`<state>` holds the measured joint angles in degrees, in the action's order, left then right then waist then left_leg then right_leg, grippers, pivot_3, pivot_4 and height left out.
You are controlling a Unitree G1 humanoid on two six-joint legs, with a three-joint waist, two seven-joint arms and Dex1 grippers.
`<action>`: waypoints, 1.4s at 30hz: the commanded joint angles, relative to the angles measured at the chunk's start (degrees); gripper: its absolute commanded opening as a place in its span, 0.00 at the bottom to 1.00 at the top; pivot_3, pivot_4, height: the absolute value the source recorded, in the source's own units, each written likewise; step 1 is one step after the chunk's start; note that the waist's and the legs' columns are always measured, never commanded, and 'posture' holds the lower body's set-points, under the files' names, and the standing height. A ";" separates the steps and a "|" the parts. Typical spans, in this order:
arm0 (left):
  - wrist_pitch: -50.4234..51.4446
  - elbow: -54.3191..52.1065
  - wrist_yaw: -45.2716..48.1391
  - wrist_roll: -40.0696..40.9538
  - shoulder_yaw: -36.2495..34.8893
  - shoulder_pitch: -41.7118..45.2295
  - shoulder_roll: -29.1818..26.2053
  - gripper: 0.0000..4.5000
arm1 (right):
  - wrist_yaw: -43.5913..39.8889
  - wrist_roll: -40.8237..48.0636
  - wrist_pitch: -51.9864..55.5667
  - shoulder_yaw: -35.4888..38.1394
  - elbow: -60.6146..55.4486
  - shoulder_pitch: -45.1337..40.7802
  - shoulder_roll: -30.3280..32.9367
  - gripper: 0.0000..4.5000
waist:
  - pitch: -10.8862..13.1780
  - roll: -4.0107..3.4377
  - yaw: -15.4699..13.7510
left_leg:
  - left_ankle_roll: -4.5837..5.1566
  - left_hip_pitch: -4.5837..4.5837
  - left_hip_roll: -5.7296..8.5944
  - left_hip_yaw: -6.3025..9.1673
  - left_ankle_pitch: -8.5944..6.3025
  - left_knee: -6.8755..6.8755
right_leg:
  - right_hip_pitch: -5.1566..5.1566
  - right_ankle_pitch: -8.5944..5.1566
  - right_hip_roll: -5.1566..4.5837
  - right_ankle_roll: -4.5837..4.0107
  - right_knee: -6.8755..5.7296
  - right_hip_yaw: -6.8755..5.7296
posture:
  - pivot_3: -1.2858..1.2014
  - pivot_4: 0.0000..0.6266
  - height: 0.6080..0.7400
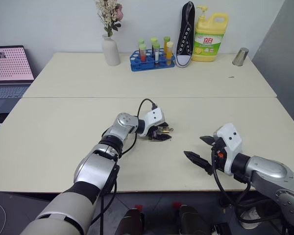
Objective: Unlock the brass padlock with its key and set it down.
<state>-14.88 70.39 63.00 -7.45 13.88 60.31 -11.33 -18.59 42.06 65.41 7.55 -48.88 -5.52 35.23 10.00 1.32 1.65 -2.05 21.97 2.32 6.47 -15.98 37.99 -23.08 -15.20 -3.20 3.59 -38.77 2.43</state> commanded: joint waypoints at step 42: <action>-53.48 -55.21 -22.73 -5.54 -4.91 -33.21 -20.73 0.22 | -16.23 11.23 -11.14 -7.50 15.51 -11.40 -3.15 1.00 | -0.16 0.10 -0.06 | 0.00 0.00 -0.03 0.43 0.00 -0.10 | -0.06 0.00 -0.02 -0.03 0.12 -0.01 | 0.52 0.24 1.00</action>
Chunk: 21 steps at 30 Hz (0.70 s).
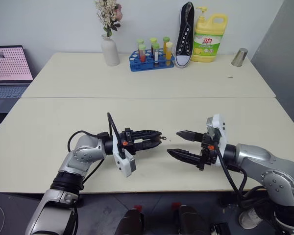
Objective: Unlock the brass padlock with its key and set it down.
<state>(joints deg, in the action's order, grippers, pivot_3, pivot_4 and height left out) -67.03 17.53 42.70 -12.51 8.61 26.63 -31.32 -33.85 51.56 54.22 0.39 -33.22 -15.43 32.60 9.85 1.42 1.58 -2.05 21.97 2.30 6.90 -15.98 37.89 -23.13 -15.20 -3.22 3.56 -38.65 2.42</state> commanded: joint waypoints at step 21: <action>0.46 -5.64 -8.05 -2.05 4.50 -0.20 -3.36 0.22 | -1.96 1.20 0.77 -3.55 2.62 -5.76 -1.24 0.45 | 0.01 -0.01 0.08 | 0.00 0.01 0.00 0.02 0.00 0.00 | -0.03 0.00 0.01 0.00 -0.04 -0.01 | 0.52 0.24 1.00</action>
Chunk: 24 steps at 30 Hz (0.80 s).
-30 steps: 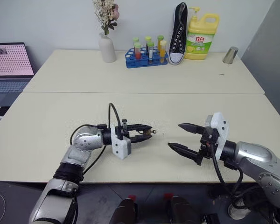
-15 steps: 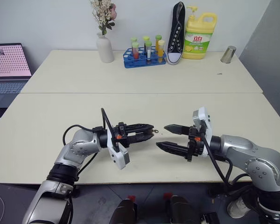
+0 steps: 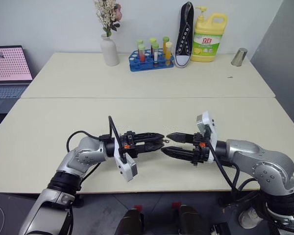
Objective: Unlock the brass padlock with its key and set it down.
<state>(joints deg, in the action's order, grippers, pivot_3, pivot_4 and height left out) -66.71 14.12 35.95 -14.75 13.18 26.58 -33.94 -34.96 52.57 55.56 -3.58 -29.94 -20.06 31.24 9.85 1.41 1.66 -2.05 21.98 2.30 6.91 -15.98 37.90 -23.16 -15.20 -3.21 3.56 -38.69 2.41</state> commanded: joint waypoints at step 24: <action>0.70 -3.16 -4.38 -1.88 0.70 -1.69 -2.88 0.22 | -2.45 1.23 -0.53 2.47 -0.57 -1.38 1.78 0.55 | 0.01 -0.01 0.00 | 0.00 0.00 0.00 0.00 0.00 -0.02 | 0.00 0.00 0.01 0.00 0.01 -0.01 | 0.52 0.24 1.00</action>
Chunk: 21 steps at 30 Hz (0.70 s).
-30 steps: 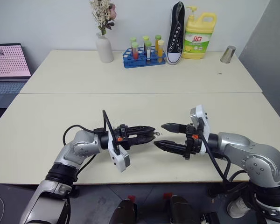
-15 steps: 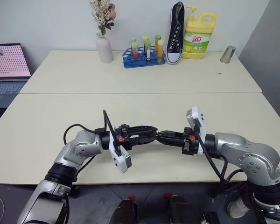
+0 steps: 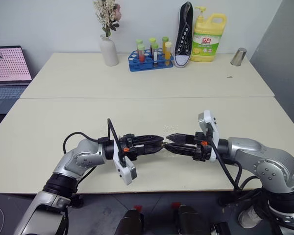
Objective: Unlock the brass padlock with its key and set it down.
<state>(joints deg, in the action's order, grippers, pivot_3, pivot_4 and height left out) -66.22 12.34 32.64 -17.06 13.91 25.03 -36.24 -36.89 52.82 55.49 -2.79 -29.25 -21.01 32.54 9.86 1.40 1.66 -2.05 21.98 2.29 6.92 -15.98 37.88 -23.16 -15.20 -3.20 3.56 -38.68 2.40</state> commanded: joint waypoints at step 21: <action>1.22 -2.21 -1.98 0.26 0.32 -0.45 -0.31 0.22 | -0.91 0.05 -0.66 0.73 -0.13 -0.30 0.48 0.10 | 0.00 0.00 -0.01 | 0.00 0.00 0.00 0.01 0.00 0.00 | 0.00 0.00 0.00 0.00 0.00 0.00 | 0.52 0.24 1.00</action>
<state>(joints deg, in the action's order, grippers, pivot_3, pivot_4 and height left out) -64.95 11.98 31.75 -17.16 14.34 24.60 -36.28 -37.44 52.75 55.50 -2.93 -28.46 -20.88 32.81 9.86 1.40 1.65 -2.05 21.98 2.29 6.93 -15.98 37.88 -23.16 -15.20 -3.20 3.56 -38.68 2.39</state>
